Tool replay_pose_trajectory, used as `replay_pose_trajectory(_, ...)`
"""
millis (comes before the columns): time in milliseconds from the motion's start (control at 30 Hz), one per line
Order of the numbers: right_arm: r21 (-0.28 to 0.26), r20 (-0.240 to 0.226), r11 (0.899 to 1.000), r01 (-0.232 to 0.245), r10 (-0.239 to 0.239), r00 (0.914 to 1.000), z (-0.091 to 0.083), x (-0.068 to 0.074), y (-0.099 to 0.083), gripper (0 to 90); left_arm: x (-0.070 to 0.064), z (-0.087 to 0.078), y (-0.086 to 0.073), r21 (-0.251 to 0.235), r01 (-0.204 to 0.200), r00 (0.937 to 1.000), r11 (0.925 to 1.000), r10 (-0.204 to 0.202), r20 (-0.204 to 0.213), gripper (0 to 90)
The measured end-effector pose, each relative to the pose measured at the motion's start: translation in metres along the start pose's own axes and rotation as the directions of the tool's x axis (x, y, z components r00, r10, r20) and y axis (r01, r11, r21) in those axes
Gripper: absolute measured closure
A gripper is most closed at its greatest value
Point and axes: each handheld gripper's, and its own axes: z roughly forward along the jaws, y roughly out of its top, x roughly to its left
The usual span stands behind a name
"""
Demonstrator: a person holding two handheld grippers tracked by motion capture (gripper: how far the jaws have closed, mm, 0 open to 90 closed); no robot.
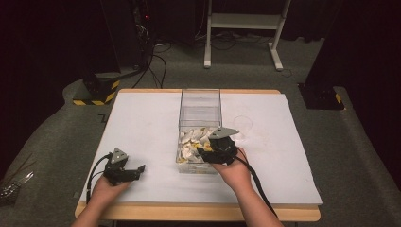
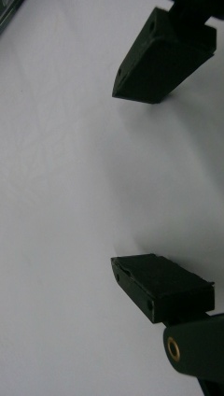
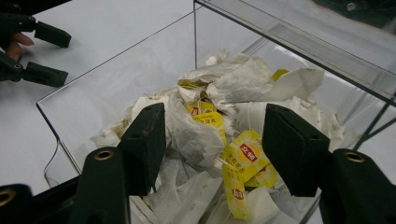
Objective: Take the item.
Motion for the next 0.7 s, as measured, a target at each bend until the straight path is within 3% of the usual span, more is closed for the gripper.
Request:
replay_pose_trajectory(333,0.075,-0.022,0.997,0.029,-0.028,0.9994,0.011,0.002,0.009,49.5,0.000,0.000,0.000,0.000,0.000,1.0000,1.0000,0.000,0.000,16.1)
replay_pose_trajectory(700,0.165,-0.032,0.985,0.059,-0.054,0.9980,0.025,-0.002,0.011,55.6,0.000,0.000,0.000,0.000,0.000,1.0000,1.0000,0.000,0.000,16.1)
